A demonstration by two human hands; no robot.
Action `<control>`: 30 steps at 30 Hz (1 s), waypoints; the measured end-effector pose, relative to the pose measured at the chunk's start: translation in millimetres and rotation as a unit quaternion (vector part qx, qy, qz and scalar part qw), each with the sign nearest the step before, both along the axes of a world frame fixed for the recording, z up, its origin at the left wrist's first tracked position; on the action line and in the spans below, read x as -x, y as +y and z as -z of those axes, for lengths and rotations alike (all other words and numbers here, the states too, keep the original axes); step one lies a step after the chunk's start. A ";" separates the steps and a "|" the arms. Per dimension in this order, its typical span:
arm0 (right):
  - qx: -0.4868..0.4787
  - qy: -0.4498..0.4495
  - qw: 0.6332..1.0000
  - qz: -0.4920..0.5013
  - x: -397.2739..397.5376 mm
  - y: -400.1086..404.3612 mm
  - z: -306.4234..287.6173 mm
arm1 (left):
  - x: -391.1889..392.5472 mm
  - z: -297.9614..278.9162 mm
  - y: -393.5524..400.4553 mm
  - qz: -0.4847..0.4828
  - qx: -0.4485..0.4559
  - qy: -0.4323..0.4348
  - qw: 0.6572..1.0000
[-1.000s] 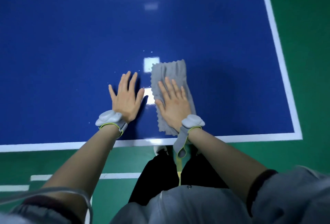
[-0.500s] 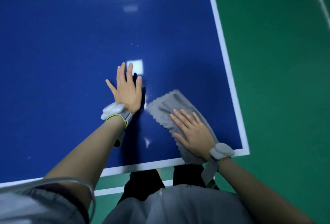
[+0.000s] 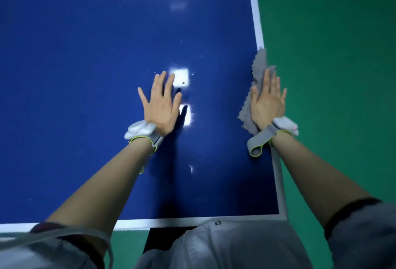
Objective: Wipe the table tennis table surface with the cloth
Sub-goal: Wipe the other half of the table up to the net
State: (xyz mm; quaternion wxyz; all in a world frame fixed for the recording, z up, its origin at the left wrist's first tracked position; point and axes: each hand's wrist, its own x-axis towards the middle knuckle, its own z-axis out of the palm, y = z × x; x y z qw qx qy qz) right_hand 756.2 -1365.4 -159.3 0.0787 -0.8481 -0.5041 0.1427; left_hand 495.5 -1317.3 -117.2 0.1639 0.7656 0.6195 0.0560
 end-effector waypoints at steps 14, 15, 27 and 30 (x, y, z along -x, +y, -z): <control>0.001 -0.013 0.990 -0.143 230.4 80.8 -2.6 | 157.7 10.7 42.3 0.003 0.007 0.039 0.999; 0.002 -0.010 0.986 -0.169 257.2 85.5 -2.2 | 172.1 9.3 44.3 0.006 0.007 0.040 0.999; 0.006 -0.001 0.880 -0.474 300.0 42.6 4.3 | 253.5 9.9 40.3 -0.033 0.012 0.050 0.998; 0.010 -0.020 0.886 -0.463 255.6 22.4 1.3 | 217.9 3.2 43.3 -0.031 0.000 0.021 0.999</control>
